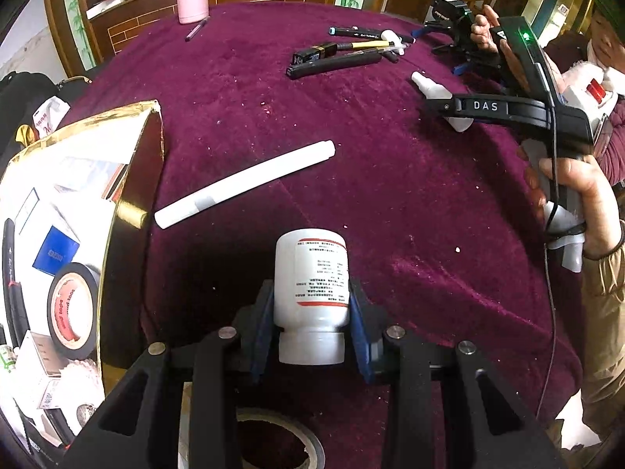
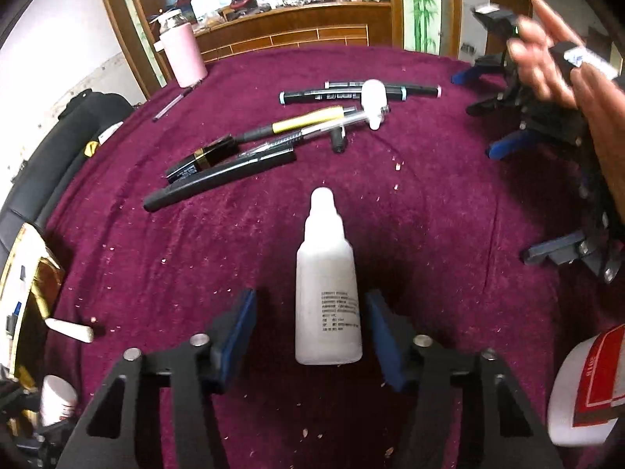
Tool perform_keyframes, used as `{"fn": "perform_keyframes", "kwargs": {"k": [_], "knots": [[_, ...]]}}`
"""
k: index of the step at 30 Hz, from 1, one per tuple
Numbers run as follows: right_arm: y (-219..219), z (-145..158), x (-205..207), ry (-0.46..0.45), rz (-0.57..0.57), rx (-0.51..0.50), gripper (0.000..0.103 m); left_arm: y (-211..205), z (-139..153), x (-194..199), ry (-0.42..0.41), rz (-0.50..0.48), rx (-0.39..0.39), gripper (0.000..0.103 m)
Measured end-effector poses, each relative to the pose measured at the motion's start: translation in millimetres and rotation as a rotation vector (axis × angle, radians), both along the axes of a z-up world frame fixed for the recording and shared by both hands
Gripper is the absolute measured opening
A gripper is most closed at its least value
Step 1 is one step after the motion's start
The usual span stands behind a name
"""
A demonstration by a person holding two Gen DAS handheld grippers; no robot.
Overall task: Organize objects
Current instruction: 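Grasp the white red-labelled pill bottle with the left gripper while the right grasps the white dropper bottle, then carry the pill bottle in the left gripper while the right carries the dropper bottle to the box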
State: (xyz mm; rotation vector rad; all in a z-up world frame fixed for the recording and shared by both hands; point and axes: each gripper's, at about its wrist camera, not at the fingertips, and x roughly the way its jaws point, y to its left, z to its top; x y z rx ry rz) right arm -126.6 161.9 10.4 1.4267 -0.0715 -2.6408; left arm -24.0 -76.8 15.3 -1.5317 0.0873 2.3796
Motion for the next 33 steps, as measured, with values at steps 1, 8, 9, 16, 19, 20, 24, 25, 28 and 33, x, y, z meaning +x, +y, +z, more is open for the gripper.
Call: {"fn": "perform_keyframes", "kwargs": {"k": [1, 8, 9, 16, 19, 20, 24, 25, 28, 33], "knots": [[-0.8, 0.5, 0.0, 0.003, 0.002, 0.013, 0.046, 0.3, -0.2, -0.4, -0.001, 0.000, -0.003, 0.035], [-0.9, 0.5, 1.5, 0.021, 0.008, 0.032, 0.037, 2.3, -0.7, -0.2, -0.003, 0.001, -0.017, 0.035], [-0.8, 0.4, 1.4, 0.022, 0.007, 0.036, 0.033, 3.0, -0.7, -0.5, -0.004, 0.001, -0.020, 0.035], [-0.1, 3.4, 4.2, 0.035, 0.019, 0.014, 0.031, 3.3, -0.4, -0.5, 0.008, 0.015, -0.022, 0.034], [-3.0, 8.4, 7.6, 0.047, 0.034, 0.001, 0.031, 3.6, 2.5, 0.2, 0.029, 0.023, -0.011, 0.034], [-4.8, 10.7, 9.1, 0.054, 0.039, 0.000, 0.031, 3.7, 3.6, 0.3, 0.033, 0.024, -0.005, 0.034], [-13.4, 19.3, 16.7, 0.075, 0.065, -0.010, 0.032, 5.6, 9.5, -0.7, 0.047, 0.018, 0.000, 0.034], [-16.3, 21.4, 18.6, 0.081, 0.073, -0.010, 0.032, 6.0, 10.8, -0.9, 0.050, 0.018, 0.003, 0.034], [-22.8, 25.5, 23.2, 0.096, 0.093, -0.010, 0.032, 8.3, 14.2, -2.2, 0.058, 0.025, 0.008, 0.034], [-30.7, 36.7, 33.2, 0.123, 0.138, -0.047, 0.032, 9.2, 23.6, -2.0, 0.080, 0.051, 0.014, 0.034]]}}
